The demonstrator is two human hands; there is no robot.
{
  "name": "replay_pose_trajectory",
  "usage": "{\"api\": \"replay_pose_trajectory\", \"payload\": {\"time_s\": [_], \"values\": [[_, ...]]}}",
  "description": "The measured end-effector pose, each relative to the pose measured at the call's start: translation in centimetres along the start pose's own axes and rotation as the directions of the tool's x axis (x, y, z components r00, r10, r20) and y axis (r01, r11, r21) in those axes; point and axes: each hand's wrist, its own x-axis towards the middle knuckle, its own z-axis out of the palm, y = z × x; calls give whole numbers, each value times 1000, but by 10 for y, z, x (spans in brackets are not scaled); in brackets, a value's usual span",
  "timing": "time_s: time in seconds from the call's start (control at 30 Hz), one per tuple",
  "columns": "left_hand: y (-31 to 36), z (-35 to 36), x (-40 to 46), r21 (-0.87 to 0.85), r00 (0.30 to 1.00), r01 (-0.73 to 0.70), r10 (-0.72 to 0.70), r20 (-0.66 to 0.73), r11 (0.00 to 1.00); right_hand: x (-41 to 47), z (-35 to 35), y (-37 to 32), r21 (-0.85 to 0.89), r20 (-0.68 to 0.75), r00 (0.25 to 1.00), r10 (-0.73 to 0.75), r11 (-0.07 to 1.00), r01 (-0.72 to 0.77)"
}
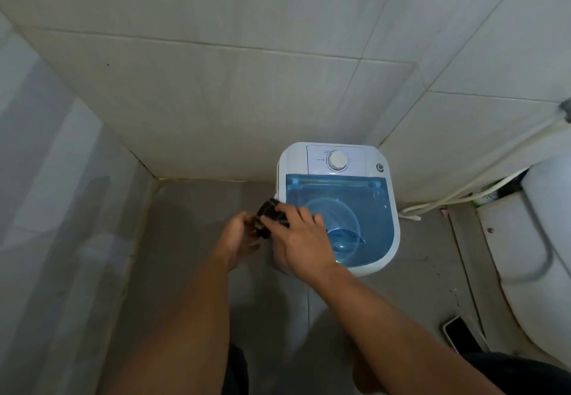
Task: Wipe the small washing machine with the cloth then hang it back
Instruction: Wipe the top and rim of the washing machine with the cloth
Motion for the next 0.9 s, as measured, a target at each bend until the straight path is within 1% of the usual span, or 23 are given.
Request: {"api": "replay_pose_trajectory", "payload": {"time_s": [0.07,0.17,0.23,0.27,0.33,0.47,0.57,0.6,0.63,0.67,0.7,0.73,0.77,0.8,0.83,0.87,0.9], "values": [[2,2,-3,7,1000,12,-12,20,1000,34,-5,15,14,-16,1000,25,1000,-25],[6,5,-6,37,999,22,-23,40,999,89,-13,41,-40,-51,987,149,988,-152],[6,5,-6,38,999,20,-21,33,999,115,-17,51,-76,-19,976,217,973,-218],[6,5,-5,39,999,16,-17,33,999,123,-18,51,-87,14,974,228,970,-226],[5,5,-5,41,999,9,-10,39,999,127,-16,49,-99,57,978,201,976,-195],[4,1,-4,21,998,11,-12,55,1000,95,-10,40,-22,53,991,122,992,-121],[2,2,-1,-33,999,26,-25,43,999,49,-6,34,12,29,1000,9,1000,-9],[1,1,1,-66,999,34,-32,33,997,32,-6,31,33,38,998,-57,998,56],[0,0,1,-100,999,32,-28,41,994,14,-8,28,67,72,985,-156,986,152],[-1,-1,2,-118,998,32,-25,61,993,-1,-10,27,119,136,951,-279,957,264],[-1,-1,2,-114,996,31,-22,81,993,-14,-15,27,190,212,894,-394,914,358],[-2,-1,1,-89,996,29,-21,83,996,-20,-22,29,259,266,839,-475,873,413],[-2,0,0,-71,997,23,-18,76,997,-19,-30,33,302,272,821,-503,854,423],[-1,2,-1,-72,998,17,-13,62,997,-11,-39,37,323,235,849,-472,862,390],[-1,4,-2,-69,999,12,-9,46,998,3,-48,42,337,177,904,-390,887,317],[-1,5,-2,-45,999,15,-14,33,999,22,-57,49,348,98,958,-270,911,221],[0,5,-3,-22,999,25,-24,28,999,43,-65,59,338,0,991,-136,932,128]]}}
